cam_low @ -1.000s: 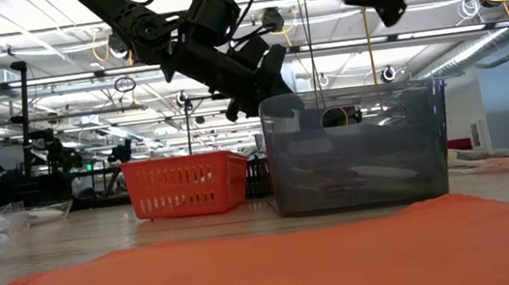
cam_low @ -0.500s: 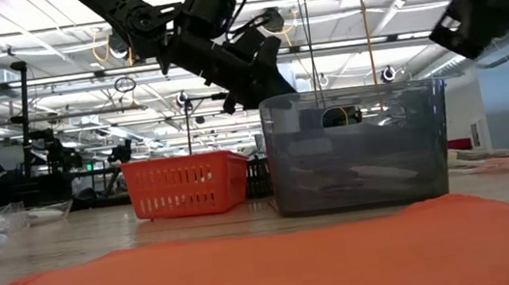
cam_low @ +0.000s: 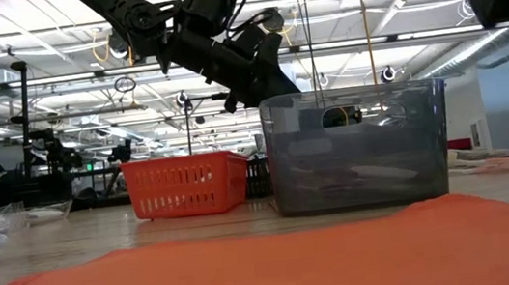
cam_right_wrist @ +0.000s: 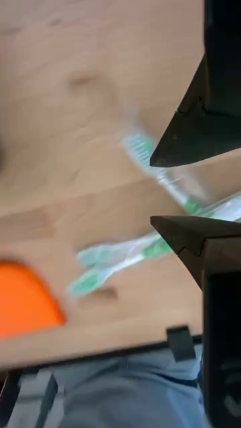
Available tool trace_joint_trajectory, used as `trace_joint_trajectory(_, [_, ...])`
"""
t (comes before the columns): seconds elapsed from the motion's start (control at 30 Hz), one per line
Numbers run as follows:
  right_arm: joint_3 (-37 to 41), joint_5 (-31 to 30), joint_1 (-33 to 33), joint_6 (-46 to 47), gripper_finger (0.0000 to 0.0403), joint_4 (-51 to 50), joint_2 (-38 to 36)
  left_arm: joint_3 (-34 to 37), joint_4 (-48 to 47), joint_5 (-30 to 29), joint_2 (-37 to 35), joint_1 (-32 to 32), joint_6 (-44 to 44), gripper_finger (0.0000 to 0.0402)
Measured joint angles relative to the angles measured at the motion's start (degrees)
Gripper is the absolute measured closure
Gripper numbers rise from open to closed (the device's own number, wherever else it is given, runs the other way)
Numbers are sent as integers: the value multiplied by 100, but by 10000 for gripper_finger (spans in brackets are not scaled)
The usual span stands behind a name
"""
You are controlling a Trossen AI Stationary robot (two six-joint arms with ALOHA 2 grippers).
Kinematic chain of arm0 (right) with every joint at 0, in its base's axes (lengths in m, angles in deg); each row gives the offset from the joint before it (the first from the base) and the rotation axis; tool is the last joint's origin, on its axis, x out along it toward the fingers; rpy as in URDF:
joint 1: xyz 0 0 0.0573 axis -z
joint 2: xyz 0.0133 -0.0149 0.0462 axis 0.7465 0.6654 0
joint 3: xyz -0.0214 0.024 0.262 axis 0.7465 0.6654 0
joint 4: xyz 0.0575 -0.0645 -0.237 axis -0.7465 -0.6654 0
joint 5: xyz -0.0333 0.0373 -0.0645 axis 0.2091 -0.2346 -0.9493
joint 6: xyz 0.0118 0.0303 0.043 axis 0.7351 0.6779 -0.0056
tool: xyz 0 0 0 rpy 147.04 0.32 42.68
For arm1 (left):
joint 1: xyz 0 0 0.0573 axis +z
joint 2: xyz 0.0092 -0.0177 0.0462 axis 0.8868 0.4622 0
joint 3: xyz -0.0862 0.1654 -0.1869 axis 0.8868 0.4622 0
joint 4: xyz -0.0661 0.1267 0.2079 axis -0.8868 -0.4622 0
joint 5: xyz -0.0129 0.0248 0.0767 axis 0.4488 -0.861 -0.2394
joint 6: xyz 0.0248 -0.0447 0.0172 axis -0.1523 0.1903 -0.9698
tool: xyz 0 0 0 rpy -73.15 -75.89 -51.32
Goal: Pick & Place Toothbrushes
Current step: Put the green toothbrush into the orange bin
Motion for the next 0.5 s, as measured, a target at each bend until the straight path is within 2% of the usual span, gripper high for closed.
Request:
trace_joint_trajectory(0.17, [0, -7, -92, 477, 280, 5, 168, 0, 19, -2, 0, 4, -2, 238])
trace_joint_trajectory(0.5, [0, 1, -92, 603, 280, -10, 745, 0, 8, -2, 4, 4, -7, 238])
